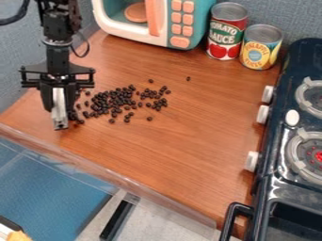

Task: Sweep into pile

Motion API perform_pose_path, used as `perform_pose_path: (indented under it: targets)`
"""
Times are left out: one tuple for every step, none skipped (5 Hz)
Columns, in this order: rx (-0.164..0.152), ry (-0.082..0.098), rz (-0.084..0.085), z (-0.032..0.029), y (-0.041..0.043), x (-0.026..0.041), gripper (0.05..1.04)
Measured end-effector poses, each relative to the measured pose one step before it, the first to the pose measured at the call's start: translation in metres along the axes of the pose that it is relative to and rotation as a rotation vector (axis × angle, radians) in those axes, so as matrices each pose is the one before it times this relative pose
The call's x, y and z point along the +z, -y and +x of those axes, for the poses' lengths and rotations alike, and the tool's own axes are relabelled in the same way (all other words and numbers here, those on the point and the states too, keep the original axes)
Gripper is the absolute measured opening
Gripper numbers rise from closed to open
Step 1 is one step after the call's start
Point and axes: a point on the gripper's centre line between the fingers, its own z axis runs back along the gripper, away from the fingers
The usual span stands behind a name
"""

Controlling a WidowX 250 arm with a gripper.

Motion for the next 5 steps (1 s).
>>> perform_pose_path:
  targets:
    - [-0.0109,-0.0081,0.0347,0.00309,-0.00209,-0.00139,0.358]
    - [-0.0066,-0.0018,0.0373,0.00277,-0.00596,0.00203,0.358]
    - [-0.0071,-0.0072,0.0153,0.00549,-0.00961,0.00650,0.358]
    - [-0.0049,-0.0022,0.0024,0.00027,-0.00841,0.00091,0.358]
    - [0.0055,0.0377,0.0303,0.00522,-0.00527,-0.00083,0.358]
